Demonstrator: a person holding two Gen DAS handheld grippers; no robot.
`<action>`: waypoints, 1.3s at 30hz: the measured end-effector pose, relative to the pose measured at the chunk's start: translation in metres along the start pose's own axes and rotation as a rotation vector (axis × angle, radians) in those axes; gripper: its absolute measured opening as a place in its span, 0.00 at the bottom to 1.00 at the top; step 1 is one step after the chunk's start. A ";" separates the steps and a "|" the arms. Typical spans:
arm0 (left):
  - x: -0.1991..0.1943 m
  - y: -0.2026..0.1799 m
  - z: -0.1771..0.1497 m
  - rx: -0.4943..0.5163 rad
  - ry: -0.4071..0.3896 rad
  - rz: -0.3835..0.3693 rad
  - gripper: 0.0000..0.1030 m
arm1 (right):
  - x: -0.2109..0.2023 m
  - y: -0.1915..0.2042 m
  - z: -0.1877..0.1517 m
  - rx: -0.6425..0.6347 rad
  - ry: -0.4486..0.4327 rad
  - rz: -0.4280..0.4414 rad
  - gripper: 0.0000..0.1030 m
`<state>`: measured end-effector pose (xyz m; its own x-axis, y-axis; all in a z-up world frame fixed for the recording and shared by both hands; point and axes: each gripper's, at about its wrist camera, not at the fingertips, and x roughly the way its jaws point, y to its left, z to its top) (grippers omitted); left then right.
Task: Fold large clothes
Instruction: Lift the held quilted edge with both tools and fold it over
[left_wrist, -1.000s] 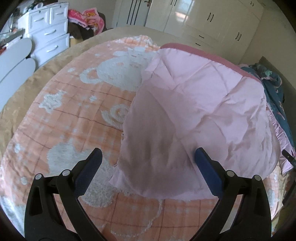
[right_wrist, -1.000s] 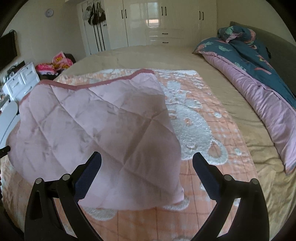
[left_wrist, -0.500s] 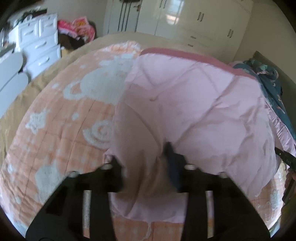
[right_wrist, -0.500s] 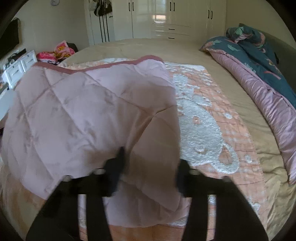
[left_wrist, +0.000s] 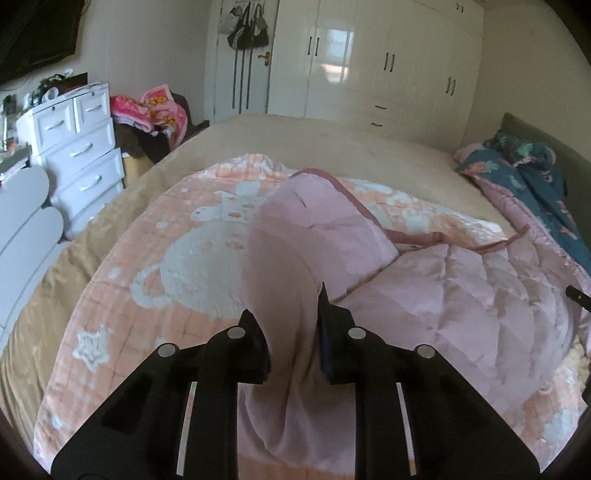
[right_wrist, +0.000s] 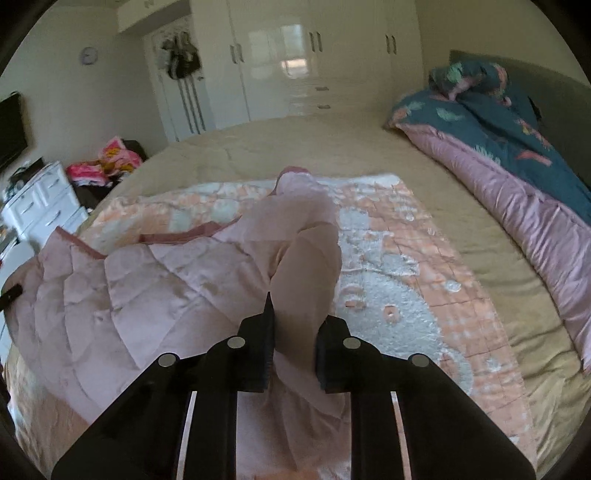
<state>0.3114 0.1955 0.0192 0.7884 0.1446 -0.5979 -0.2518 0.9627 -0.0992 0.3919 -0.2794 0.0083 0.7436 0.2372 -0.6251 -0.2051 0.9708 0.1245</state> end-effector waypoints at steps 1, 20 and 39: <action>0.009 -0.001 0.001 0.008 0.010 0.018 0.12 | 0.009 -0.002 0.001 0.016 0.013 -0.009 0.16; 0.084 0.001 -0.006 -0.007 0.142 0.106 0.15 | 0.092 -0.016 -0.009 0.042 0.169 -0.103 0.16; 0.061 0.015 -0.012 -0.064 0.165 0.118 0.52 | 0.057 -0.028 -0.025 0.065 0.163 -0.161 0.79</action>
<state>0.3488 0.2165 -0.0278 0.6502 0.2112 -0.7298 -0.3763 0.9240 -0.0678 0.4242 -0.2939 -0.0498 0.6495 0.0751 -0.7567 -0.0468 0.9972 0.0589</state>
